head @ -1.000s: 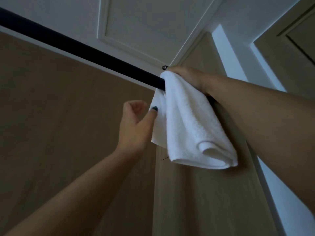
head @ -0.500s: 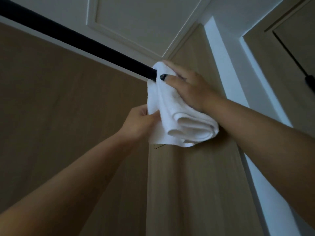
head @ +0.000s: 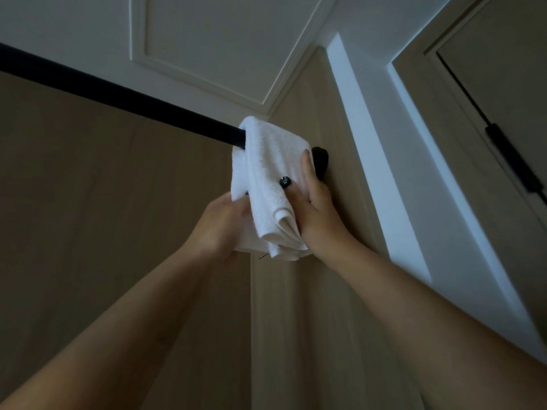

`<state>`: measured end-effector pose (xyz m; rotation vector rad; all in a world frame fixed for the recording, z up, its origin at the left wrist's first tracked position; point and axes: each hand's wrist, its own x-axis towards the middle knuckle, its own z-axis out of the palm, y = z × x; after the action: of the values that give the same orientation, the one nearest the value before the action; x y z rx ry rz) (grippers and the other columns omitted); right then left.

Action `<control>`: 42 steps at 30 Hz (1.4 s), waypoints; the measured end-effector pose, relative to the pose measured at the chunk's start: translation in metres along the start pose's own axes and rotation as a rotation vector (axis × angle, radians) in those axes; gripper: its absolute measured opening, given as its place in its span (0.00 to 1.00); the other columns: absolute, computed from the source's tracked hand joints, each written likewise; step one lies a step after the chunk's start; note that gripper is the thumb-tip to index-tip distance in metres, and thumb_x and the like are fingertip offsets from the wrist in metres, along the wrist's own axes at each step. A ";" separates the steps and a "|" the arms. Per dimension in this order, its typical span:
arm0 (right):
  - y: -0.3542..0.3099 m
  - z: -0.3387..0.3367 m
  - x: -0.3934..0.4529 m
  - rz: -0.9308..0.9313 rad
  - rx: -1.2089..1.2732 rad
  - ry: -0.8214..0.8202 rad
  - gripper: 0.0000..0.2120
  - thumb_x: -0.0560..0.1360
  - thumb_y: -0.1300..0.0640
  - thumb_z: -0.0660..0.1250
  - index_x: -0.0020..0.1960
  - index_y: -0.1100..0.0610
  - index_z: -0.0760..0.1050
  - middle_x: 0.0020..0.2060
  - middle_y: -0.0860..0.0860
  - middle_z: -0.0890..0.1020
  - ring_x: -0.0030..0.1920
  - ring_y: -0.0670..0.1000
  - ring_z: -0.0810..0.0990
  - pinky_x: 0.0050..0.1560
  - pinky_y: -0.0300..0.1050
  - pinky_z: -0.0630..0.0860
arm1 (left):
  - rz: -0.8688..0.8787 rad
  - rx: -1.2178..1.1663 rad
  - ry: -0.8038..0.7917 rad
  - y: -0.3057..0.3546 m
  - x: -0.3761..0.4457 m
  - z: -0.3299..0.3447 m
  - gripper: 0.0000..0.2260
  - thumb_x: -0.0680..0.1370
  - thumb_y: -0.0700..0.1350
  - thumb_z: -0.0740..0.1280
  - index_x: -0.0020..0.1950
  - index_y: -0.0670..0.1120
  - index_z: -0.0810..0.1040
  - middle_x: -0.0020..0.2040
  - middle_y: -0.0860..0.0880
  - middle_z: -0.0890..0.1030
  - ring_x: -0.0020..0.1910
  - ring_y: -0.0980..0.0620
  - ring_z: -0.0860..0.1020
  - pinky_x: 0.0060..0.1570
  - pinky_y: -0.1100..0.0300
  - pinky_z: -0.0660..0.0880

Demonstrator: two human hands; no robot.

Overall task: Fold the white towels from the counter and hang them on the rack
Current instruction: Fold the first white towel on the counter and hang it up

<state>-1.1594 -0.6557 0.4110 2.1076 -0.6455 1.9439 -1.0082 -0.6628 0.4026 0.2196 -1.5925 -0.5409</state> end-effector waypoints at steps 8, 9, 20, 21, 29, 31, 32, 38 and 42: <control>0.007 0.020 -0.030 0.227 0.219 0.153 0.22 0.78 0.46 0.66 0.70 0.47 0.71 0.56 0.46 0.82 0.55 0.48 0.81 0.57 0.51 0.80 | -0.189 0.191 -0.177 0.058 0.017 0.000 0.32 0.69 0.66 0.72 0.63 0.46 0.77 0.54 0.43 0.85 0.51 0.42 0.84 0.55 0.45 0.79; 0.009 0.023 -0.032 0.257 0.180 0.172 0.17 0.77 0.46 0.67 0.63 0.50 0.76 0.51 0.48 0.84 0.51 0.50 0.83 0.55 0.56 0.80 | -0.210 0.284 -0.147 0.063 0.021 0.003 0.36 0.64 0.67 0.74 0.64 0.46 0.76 0.54 0.44 0.84 0.51 0.42 0.84 0.56 0.44 0.78; -0.032 -0.019 0.018 0.529 0.258 0.000 0.39 0.60 0.30 0.66 0.64 0.52 0.77 0.56 0.53 0.83 0.55 0.55 0.82 0.62 0.53 0.76 | -0.131 0.373 0.053 0.044 0.030 0.015 0.26 0.72 0.57 0.74 0.61 0.40 0.77 0.50 0.45 0.84 0.48 0.45 0.84 0.53 0.49 0.81; -0.036 -0.021 0.027 0.515 0.270 -0.003 0.38 0.63 0.30 0.65 0.66 0.51 0.76 0.58 0.53 0.82 0.57 0.55 0.81 0.64 0.53 0.74 | -0.128 0.351 0.059 0.042 0.028 0.016 0.25 0.73 0.57 0.74 0.60 0.41 0.77 0.50 0.45 0.84 0.48 0.45 0.84 0.53 0.49 0.81; -0.031 -0.013 0.033 0.601 0.431 -0.063 0.31 0.74 0.31 0.61 0.60 0.55 0.79 0.49 0.58 0.85 0.49 0.59 0.85 0.54 0.52 0.81 | -0.113 0.377 0.125 0.034 0.014 0.024 0.25 0.78 0.61 0.65 0.61 0.40 0.76 0.53 0.44 0.82 0.51 0.44 0.82 0.57 0.48 0.78; -0.030 -0.015 0.030 0.606 0.444 -0.093 0.31 0.73 0.31 0.63 0.59 0.57 0.79 0.48 0.59 0.86 0.49 0.59 0.85 0.55 0.53 0.80 | -0.115 0.361 0.149 0.034 0.012 0.026 0.24 0.78 0.61 0.65 0.60 0.41 0.77 0.51 0.45 0.82 0.50 0.45 0.82 0.56 0.48 0.79; -0.031 -0.016 0.029 0.602 0.444 -0.101 0.31 0.73 0.32 0.64 0.59 0.57 0.79 0.48 0.59 0.86 0.49 0.59 0.85 0.56 0.53 0.80 | -0.114 0.354 0.166 0.035 0.009 0.027 0.23 0.77 0.61 0.66 0.58 0.42 0.77 0.50 0.46 0.83 0.49 0.46 0.82 0.55 0.48 0.79; -0.031 -0.022 0.017 0.595 0.423 -0.156 0.26 0.74 0.37 0.67 0.57 0.60 0.81 0.47 0.59 0.86 0.49 0.58 0.85 0.58 0.55 0.80 | -0.092 0.342 0.211 0.028 -0.001 0.031 0.16 0.75 0.60 0.69 0.47 0.46 0.77 0.44 0.49 0.82 0.45 0.50 0.82 0.52 0.51 0.80; -0.026 -0.025 0.011 0.559 0.313 -0.190 0.26 0.75 0.37 0.66 0.57 0.58 0.81 0.48 0.58 0.86 0.51 0.57 0.85 0.62 0.56 0.77 | -0.046 0.454 0.221 0.020 -0.001 0.031 0.22 0.75 0.59 0.68 0.59 0.43 0.77 0.50 0.47 0.82 0.48 0.48 0.82 0.44 0.56 0.79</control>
<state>-1.1698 -0.6237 0.4284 2.5286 -1.1363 2.2563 -1.0347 -0.6384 0.4108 0.6371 -1.4780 -0.1743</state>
